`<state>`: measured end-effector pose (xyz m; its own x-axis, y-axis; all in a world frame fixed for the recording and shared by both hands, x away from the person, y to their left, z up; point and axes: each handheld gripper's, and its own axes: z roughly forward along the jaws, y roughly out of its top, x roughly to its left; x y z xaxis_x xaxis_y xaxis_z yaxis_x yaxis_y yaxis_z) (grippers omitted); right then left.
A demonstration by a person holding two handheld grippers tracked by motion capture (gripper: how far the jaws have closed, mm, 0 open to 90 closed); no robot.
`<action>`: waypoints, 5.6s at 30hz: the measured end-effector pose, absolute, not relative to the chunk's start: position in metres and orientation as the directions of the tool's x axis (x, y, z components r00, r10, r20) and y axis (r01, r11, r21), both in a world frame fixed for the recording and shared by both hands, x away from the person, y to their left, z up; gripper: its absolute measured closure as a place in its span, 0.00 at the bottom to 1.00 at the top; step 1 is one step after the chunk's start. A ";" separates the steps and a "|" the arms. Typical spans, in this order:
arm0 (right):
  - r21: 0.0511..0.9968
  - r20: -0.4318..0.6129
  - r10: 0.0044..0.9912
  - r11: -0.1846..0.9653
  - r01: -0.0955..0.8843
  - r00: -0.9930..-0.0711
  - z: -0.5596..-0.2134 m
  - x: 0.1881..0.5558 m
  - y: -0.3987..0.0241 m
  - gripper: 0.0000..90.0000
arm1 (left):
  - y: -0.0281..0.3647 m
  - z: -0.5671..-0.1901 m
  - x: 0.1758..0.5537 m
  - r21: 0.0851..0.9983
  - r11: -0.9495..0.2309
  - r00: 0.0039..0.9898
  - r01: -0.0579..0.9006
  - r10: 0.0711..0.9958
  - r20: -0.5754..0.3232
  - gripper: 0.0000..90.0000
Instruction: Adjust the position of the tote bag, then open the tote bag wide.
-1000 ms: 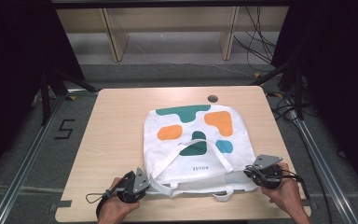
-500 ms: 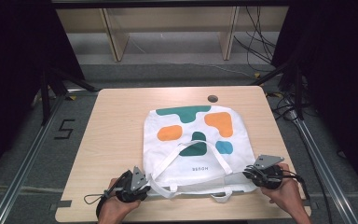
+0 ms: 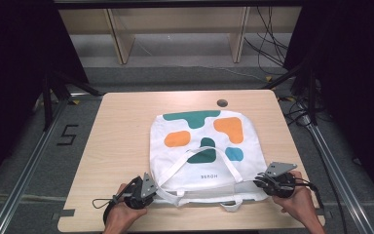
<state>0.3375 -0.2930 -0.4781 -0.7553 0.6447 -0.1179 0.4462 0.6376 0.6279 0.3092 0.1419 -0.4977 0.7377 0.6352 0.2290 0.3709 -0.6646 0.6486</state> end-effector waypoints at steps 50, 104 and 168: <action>0.740 -0.128 0.493 0.625 0.248 -0.861 -0.221 0.359 -0.286 0.98 | 0.185 -0.307 0.296 0.841 -0.469 0.830 0.271 0.556 0.043 0.93; 0.680 -0.079 0.623 0.604 0.414 -0.778 -0.285 0.457 -0.291 0.98 | 0.157 -0.370 0.366 0.783 -0.498 0.803 0.374 0.596 -0.005 0.92; 0.594 0.078 0.670 0.564 0.574 -0.738 -0.432 0.445 -0.320 0.98 | 0.139 -0.486 0.383 0.727 -0.475 0.772 0.496 0.624 -0.119 0.90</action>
